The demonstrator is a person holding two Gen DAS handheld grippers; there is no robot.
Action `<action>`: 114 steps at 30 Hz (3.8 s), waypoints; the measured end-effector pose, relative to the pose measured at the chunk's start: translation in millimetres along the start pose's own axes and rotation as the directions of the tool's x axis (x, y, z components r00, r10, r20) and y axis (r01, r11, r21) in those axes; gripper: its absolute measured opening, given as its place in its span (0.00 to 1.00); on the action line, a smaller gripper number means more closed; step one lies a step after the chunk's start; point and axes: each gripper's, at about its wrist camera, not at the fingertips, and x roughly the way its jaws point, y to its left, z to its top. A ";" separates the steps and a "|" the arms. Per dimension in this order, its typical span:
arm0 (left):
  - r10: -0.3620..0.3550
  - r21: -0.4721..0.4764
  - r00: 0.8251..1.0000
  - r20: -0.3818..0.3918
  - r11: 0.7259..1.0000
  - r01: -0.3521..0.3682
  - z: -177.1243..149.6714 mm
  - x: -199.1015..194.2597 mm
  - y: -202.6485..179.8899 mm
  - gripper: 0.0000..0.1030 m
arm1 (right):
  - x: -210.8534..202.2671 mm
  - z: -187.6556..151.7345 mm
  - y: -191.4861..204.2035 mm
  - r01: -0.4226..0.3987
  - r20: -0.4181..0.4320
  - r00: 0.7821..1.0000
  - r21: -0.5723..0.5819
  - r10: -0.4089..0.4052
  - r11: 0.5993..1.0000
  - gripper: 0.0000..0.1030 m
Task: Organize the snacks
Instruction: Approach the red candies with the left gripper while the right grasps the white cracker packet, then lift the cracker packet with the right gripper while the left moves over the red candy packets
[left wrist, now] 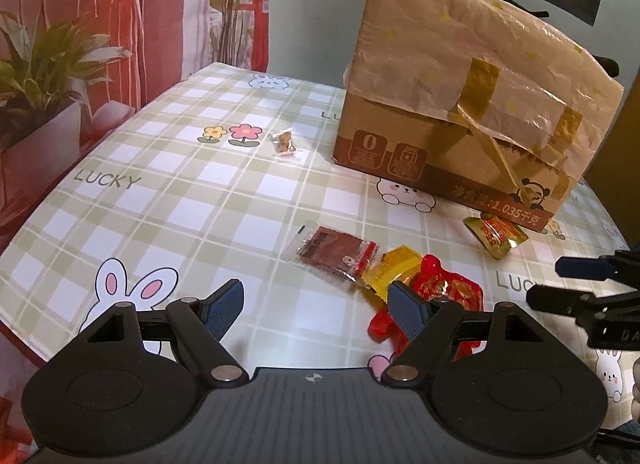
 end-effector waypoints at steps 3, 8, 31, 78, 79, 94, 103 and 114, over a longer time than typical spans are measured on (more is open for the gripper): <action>-0.010 -0.003 1.000 -0.014 1.000 0.010 -1.5 2.4 -0.4 0.78 | 3.5 -4.5 3.4 -0.010 -0.023 1.000 -0.005 0.010 1.000 0.67; -0.027 0.000 0.999 -0.026 1.000 0.027 -3.2 5.4 -2.2 0.75 | 8.9 -11.3 13.1 -0.042 -0.069 0.997 -0.031 0.040 0.999 0.67; -0.041 -0.012 0.998 -0.044 0.999 0.040 -5.9 9.7 -0.5 0.75 | 18.4 -32.4 42.5 -0.113 -0.258 0.965 -0.237 0.050 0.965 0.88; -0.031 -0.028 0.996 -0.088 0.999 0.028 -9.0 22.2 1.2 0.74 | 69.6 24.3 40.3 -0.156 -0.179 0.980 -0.400 0.090 0.903 0.89; -0.032 -0.027 0.995 -0.090 0.999 0.030 -9.0 22.9 1.0 0.74 | 66.8 25.5 39.0 -0.159 -0.177 0.980 -0.395 0.094 0.905 0.89; -0.034 -0.041 0.996 -0.087 0.999 0.030 -8.5 21.9 4.5 0.74 | 87.2 34.0 38.7 -0.249 -0.206 0.961 -0.376 0.181 0.893 0.82; -0.039 -0.038 0.994 -0.098 0.999 0.035 -9.2 24.6 0.3 0.74 | 68.3 21.1 9.0 -0.242 -0.168 0.963 -0.197 0.210 0.950 0.60; -0.064 -0.037 0.993 -0.101 0.998 0.060 -9.7 26.0 2.7 0.65 | 61.9 3.9 -20.9 -0.014 -0.033 0.999 -0.081 0.012 0.997 0.57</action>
